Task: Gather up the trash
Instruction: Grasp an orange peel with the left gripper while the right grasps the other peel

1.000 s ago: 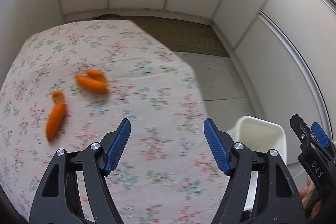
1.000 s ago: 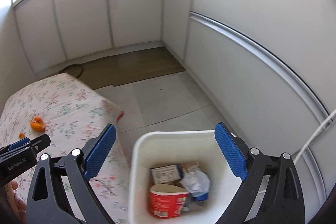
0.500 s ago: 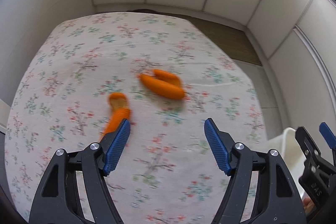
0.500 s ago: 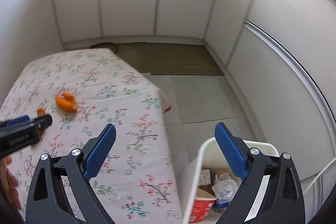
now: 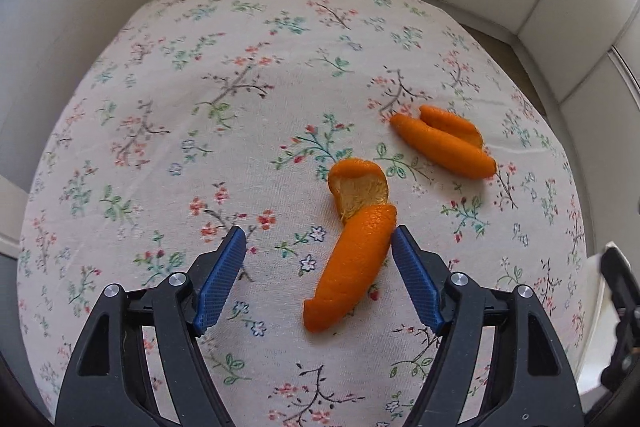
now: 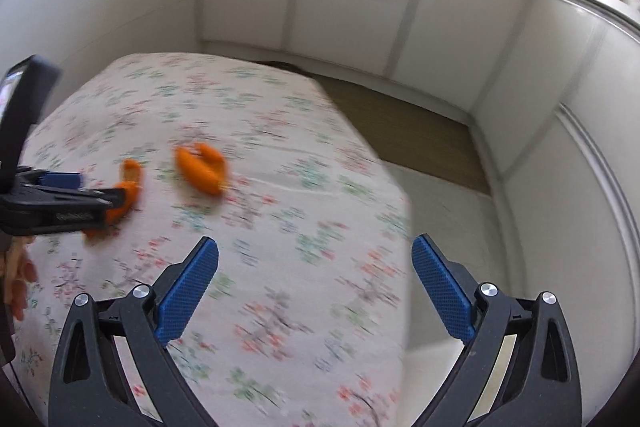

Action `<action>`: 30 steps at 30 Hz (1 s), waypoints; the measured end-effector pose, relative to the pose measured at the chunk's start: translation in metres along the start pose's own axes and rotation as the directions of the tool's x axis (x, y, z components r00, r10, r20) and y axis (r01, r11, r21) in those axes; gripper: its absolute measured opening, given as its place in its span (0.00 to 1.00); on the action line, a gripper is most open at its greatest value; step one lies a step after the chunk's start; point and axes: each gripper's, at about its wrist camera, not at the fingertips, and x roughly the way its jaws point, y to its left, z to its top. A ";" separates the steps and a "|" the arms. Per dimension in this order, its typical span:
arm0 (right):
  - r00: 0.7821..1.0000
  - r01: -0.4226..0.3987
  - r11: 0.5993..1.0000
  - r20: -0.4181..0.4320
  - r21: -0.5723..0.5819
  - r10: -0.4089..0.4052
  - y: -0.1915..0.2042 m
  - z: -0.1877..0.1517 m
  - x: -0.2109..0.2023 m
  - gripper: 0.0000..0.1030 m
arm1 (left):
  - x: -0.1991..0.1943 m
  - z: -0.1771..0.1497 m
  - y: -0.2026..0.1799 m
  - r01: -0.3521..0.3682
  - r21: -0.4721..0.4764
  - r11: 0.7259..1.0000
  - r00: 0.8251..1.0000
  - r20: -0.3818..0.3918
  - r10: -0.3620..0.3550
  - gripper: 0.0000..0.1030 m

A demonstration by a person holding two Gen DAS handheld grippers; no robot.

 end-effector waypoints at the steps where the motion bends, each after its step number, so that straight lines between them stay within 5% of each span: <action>1: 1.000 -0.031 0.999 0.002 -0.030 0.031 0.007 0.003 0.006 0.92 | 0.001 0.001 -0.001 0.009 0.009 1.000 1.000 -0.002 -0.009 0.71; 6: 0.989 -0.148 0.987 -0.016 -0.069 0.147 0.022 0.014 0.035 0.92 | 0.010 -0.003 -0.010 0.037 0.072 0.997 0.998 -0.044 -0.034 0.58; 8: 0.980 -0.197 0.978 -0.028 -0.063 0.196 0.020 0.018 0.046 0.92 | 0.009 -0.005 -0.014 0.000 0.120 0.993 1.000 -0.030 0.003 0.44; 10: 0.975 -0.224 0.972 -0.036 -0.071 0.221 0.021 0.021 0.054 0.92 | 0.008 -0.004 -0.014 0.002 0.131 0.991 1.000 -0.028 0.002 0.19; 22: 0.955 -0.297 0.948 -0.055 -0.114 0.292 0.035 0.041 0.100 0.89 | -0.025 0.009 0.015 0.101 -0.019 0.995 0.995 0.026 -0.101 0.14; 30: 0.945 -0.327 0.937 -0.071 -0.121 0.320 0.049 0.045 0.122 0.60 | -0.025 0.014 0.017 0.115 -0.044 0.992 0.993 0.029 -0.113 0.14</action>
